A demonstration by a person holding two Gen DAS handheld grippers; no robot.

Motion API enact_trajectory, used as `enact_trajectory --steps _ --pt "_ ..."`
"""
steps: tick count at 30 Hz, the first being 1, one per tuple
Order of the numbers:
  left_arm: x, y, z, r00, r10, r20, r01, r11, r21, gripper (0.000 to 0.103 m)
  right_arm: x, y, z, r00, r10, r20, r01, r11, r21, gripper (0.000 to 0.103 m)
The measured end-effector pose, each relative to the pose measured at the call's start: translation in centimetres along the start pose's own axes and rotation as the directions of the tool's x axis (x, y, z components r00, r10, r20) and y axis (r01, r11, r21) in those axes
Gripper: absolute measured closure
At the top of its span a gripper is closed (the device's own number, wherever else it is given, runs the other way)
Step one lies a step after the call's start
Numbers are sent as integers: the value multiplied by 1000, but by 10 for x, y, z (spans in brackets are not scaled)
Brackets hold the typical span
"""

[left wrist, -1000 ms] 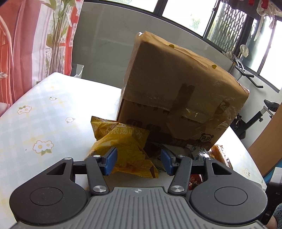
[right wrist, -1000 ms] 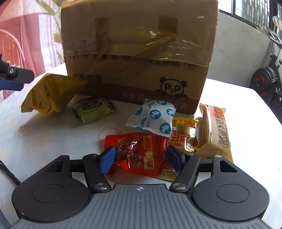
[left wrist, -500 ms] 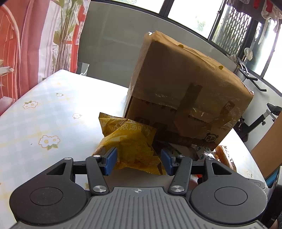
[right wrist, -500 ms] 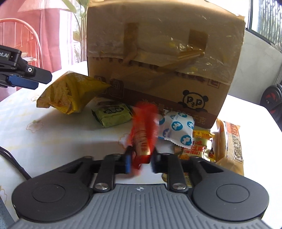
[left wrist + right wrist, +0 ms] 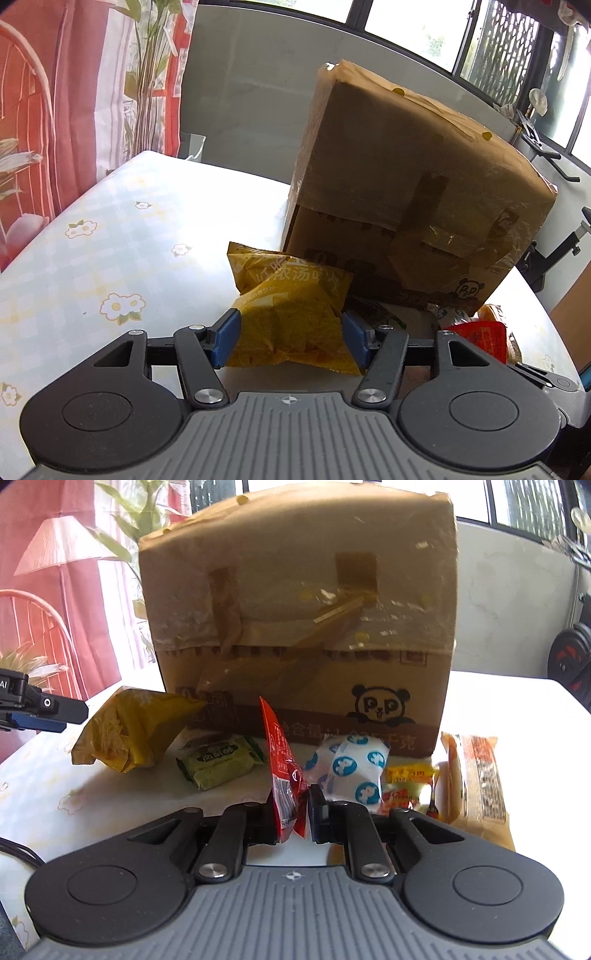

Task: Organize snacks
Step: 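Grasp the yellow chip bag with the left tool while the right tool grasps the red wrapped snack, then lift both held snacks and carry them over the box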

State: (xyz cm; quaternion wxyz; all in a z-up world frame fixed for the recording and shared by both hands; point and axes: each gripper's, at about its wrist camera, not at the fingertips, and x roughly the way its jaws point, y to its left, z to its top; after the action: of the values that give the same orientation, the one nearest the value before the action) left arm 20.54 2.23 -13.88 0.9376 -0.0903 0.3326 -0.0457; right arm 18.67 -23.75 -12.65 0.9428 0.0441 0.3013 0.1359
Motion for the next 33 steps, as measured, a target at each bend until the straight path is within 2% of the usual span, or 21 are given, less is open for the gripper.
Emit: enact_trajectory --steps 5,9,13,17,21,25,27,28,30,31,33 --pt "13 -2 15 1000 28 -3 -28 999 26 30 -1 -4 -4 1000 22 5 -22 1000 21 88" --pt "29 -10 25 999 33 -26 -32 998 62 30 -2 -10 -5 1000 28 11 -28 998 56 88" --pt "45 -16 29 998 27 -51 -25 999 46 27 -1 -15 -5 999 39 6 -39 995 88 88" --pt "62 -19 28 995 74 -68 -69 995 71 26 1 -13 -5 998 57 -5 -57 996 71 88" --pt "67 -12 24 996 55 -77 -52 998 40 18 2 -8 -6 998 59 -7 -59 997 44 88" --pt "64 -9 19 997 35 -75 -32 999 33 18 5 -12 -7 998 61 -15 -60 996 66 88" --pt "61 -9 17 997 25 -68 -22 999 46 23 6 -12 -6 998 61 -19 -60 996 68 88" --pt "59 -11 16 998 29 -63 -25 998 58 32 5 -12 -6 998 61 -19 -60 996 66 88" --pt "52 -11 14 997 45 -56 -41 998 57 37 6 -11 -6 998 60 -20 -58 996 62 88" --pt "48 -10 12 998 42 -51 -39 998 43 48 6 -11 -6 998 60 -20 -58 996 65 88" --pt "39 -8 9 999 37 -40 -36 999 28 52 6 -12 -6 998 64 -20 -62 995 77 88"
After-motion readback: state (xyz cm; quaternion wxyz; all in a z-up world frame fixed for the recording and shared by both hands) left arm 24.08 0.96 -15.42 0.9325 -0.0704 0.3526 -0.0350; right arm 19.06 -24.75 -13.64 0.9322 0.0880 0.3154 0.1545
